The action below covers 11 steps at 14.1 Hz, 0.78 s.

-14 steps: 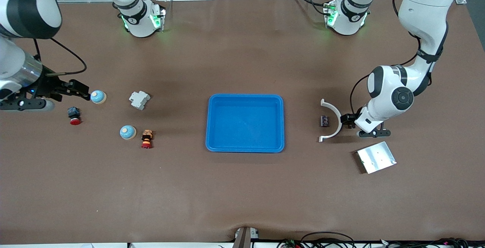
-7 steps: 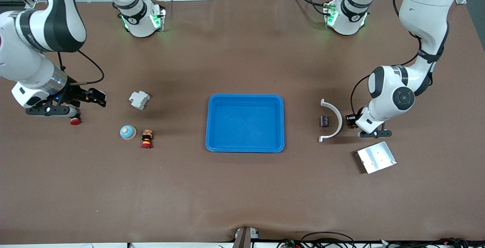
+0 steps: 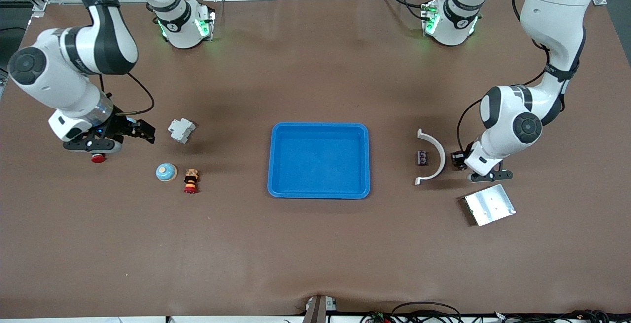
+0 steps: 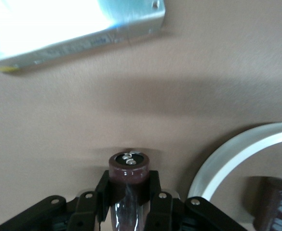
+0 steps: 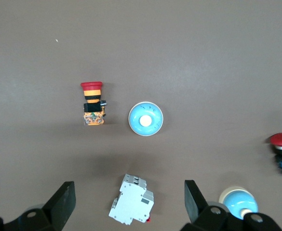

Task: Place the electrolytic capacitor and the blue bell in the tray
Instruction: 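Carry the capacitor to the tray while the right gripper grasps the bell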

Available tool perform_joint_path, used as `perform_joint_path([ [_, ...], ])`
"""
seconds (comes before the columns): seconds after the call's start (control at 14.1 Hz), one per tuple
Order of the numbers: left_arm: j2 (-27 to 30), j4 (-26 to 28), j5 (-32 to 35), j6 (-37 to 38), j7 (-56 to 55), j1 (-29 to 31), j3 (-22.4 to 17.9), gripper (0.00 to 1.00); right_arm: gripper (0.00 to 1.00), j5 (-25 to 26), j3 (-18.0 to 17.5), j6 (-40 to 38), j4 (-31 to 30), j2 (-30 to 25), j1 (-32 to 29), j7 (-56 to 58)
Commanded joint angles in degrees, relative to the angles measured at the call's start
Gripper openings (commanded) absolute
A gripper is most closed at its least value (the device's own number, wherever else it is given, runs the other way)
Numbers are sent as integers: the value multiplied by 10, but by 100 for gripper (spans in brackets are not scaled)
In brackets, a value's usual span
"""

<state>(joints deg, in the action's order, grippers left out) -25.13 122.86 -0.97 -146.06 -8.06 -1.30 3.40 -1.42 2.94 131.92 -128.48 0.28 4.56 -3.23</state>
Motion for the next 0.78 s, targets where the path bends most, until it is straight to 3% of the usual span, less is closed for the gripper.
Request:
perform_joint_path([
  [0.0, 44, -5, 8, 29, -31, -3, 2, 0, 100, -5, 4, 60, -55, -11, 8, -18],
  [0.21, 77, -59, 5, 158, -70, -17, 8, 0, 100, -5, 4, 125, -85, 7, 11, -18],
  [0.35, 90, -93, 2, 227, -128, -20, 33, 0, 100, -5, 4, 148, -88, 31, 11, -18],
  [0.71, 91, -150, -2, 265, -344, -23, 127, 0, 100, -3, 4, 252, -70, 126, 13, -15],
])
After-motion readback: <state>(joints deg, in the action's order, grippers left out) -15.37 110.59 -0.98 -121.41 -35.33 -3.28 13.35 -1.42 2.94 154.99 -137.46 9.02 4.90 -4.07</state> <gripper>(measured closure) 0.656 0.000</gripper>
